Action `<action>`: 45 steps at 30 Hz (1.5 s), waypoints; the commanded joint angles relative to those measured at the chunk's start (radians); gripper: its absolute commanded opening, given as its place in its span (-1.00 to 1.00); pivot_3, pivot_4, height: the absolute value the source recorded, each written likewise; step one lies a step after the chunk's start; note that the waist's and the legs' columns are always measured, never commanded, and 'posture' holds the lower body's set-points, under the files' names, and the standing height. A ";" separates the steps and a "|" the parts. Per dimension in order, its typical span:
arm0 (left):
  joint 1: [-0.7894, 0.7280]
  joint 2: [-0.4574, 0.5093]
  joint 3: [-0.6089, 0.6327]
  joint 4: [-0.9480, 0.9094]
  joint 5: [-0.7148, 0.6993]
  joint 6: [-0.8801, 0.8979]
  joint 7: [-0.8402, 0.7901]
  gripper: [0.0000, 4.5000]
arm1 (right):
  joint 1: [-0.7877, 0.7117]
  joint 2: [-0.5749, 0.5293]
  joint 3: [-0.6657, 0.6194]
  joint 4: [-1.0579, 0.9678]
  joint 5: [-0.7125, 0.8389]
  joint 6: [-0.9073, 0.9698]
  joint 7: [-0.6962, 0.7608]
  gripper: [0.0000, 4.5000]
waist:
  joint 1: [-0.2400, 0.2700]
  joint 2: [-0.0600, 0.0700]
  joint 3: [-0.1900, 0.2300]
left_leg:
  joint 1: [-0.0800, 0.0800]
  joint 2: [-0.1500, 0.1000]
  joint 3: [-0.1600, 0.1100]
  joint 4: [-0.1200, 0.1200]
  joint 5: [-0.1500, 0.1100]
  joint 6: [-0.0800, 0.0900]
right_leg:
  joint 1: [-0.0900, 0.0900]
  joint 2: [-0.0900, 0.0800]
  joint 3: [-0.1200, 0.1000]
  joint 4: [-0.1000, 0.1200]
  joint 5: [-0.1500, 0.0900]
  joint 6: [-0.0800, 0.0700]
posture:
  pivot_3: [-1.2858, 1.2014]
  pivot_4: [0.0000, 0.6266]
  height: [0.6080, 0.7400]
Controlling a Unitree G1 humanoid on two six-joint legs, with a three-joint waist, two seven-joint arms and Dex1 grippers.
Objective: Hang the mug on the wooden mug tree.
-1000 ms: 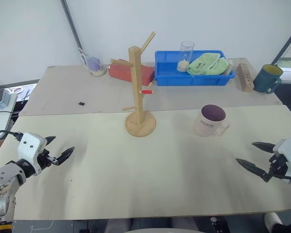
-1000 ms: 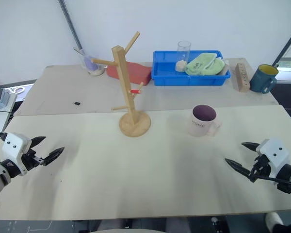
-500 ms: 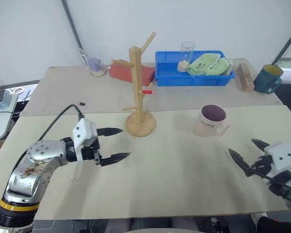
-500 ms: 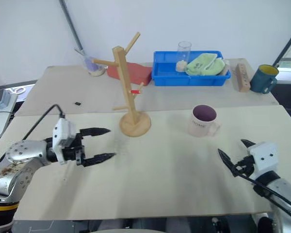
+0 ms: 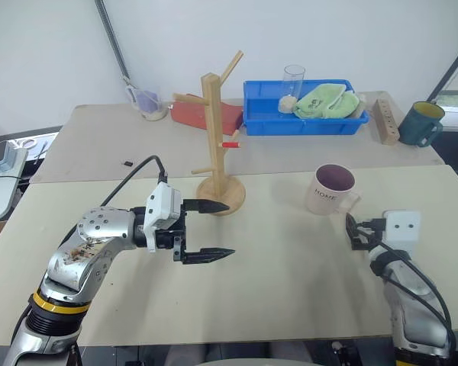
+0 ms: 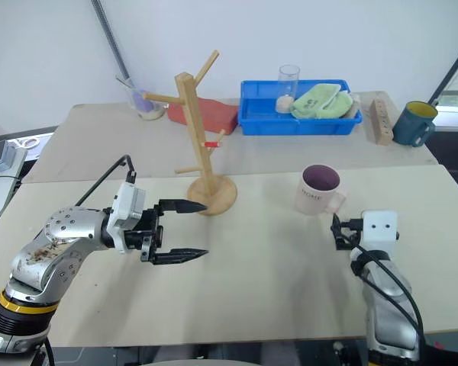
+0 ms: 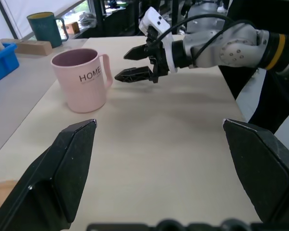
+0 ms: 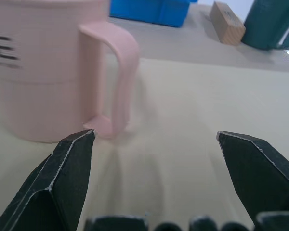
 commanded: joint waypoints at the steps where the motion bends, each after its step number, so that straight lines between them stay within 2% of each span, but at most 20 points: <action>1: 0.005 0.000 0.005 0.006 0.016 -0.038 -0.009 1.00 | -0.037 -0.001 -0.004 -0.003 0.009 0.006 -0.013 0.99 | 0.000 0.000 0.000 | 0.000 0.000 0.000 0.000 0.000 0.000 | 0.000 0.000 0.000 0.000 0.000 0.000 | 0.03 -0.52 0.80; 11: 0.003 -0.002 0.003 0.016 0.044 -0.053 -0.006 1.00 | -0.135 0.013 -0.001 0.090 0.022 0.023 -0.043 0.99 | -0.001 0.000 0.000 | 0.000 0.000 0.000 0.000 0.000 0.001 | 0.000 0.000 0.000 0.000 0.000 0.000 | 0.03 -0.52 0.80; 15: -0.001 0.000 0.002 0.012 0.050 -0.049 -0.006 1.00 | -0.159 0.023 0.011 0.112 0.028 0.034 -0.037 0.49 | -0.002 0.000 0.000 | 0.000 0.000 0.000 0.000 0.001 0.001 | 0.001 0.001 0.000 0.001 0.000 0.000 | 0.03 -0.52 0.80; 21: -0.002 -0.003 0.011 0.004 0.043 -0.032 0.010 1.00 | -0.175 0.027 0.027 0.126 0.033 0.040 -0.038 -0.46 | -0.001 0.000 0.000 | 0.000 0.000 0.000 0.000 0.004 0.006 | 0.001 0.001 0.001 0.001 0.000 0.000 | 0.03 -0.52 0.80; 25: 0.004 0.002 0.021 0.002 0.041 -0.027 0.023 1.00 | -0.182 0.024 0.037 0.121 0.037 0.040 -0.033 -1.00 | -0.002 0.000 0.000 | 0.000 0.000 0.000 0.000 0.004 0.006 | 0.001 0.001 0.001 0.001 0.000 0.000 | 0.03 -0.52 0.80; 29: 0.040 0.010 0.066 -0.005 0.027 -0.014 0.061 1.00 | -0.179 -0.024 0.070 0.054 0.033 0.053 0.013 -1.00 | -0.004 0.000 0.000 | 0.000 0.000 0.000 0.000 0.004 0.006 | 0.000 0.001 0.001 0.001 0.000 0.000 | 0.03 -0.52 0.80; 32: 0.086 0.023 0.126 -0.005 0.012 -0.002 0.088 1.00 | -0.197 -0.134 0.143 -0.041 0.002 0.081 0.108 -1.00 | -0.007 0.001 0.000 | 0.000 0.000 0.000 0.000 0.004 0.006 | 0.000 0.001 0.002 0.001 0.000 0.000 | 0.03 -0.52 0.80; 34: 0.119 0.031 0.174 0.003 0.004 0.000 0.104 1.00 | -0.237 -0.246 0.212 -0.097 -0.035 0.082 0.204 -1.00 | -0.008 0.001 0.000 | 0.000 0.001 0.000 0.000 0.004 0.007 | -0.002 0.001 0.002 0.001 0.000 0.000 | 0.03 -0.52 0.80; 37: 0.162 0.045 0.260 0.031 -0.012 -0.018 0.105 1.00 | -0.404 -0.445 0.350 -0.126 -0.123 0.013 0.403 -1.00 | -0.013 0.002 0.001 | -0.001 0.001 0.000 -0.001 0.003 0.006 | -0.004 0.001 0.002 0.001 0.000 0.000 | 0.03 -0.52 0.80; 38: 0.168 0.048 0.276 0.036 -0.015 -0.018 0.104 1.00 | -0.457 -0.480 0.380 -0.118 -0.136 -0.006 0.445 -1.00 | -0.016 0.002 0.002 | -0.001 0.001 0.000 -0.001 0.002 0.004 | -0.005 0.001 0.002 0.001 0.000 0.000 | 0.03 -0.52 0.80; 42: 0.165 0.041 0.345 0.048 -0.075 -0.001 0.110 1.00 | -0.735 -0.514 0.508 0.002 -0.176 -0.093 0.609 -1.00 | -0.018 -0.001 0.003 | -0.001 0.001 -0.001 -0.003 0.000 0.001 | -0.007 0.002 0.000 0.001 0.000 0.000 | 0.03 -0.52 0.80; 45: 0.164 0.053 0.361 0.040 -0.098 0.006 0.102 1.00 | -0.864 -0.492 0.576 0.092 -0.208 -0.160 0.686 -1.00 | -0.014 -0.003 0.003 | -0.001 0.001 -0.001 -0.003 0.000 0.001 | -0.006 0.002 0.000 0.001 0.000 0.000 | 0.03 -0.52 0.80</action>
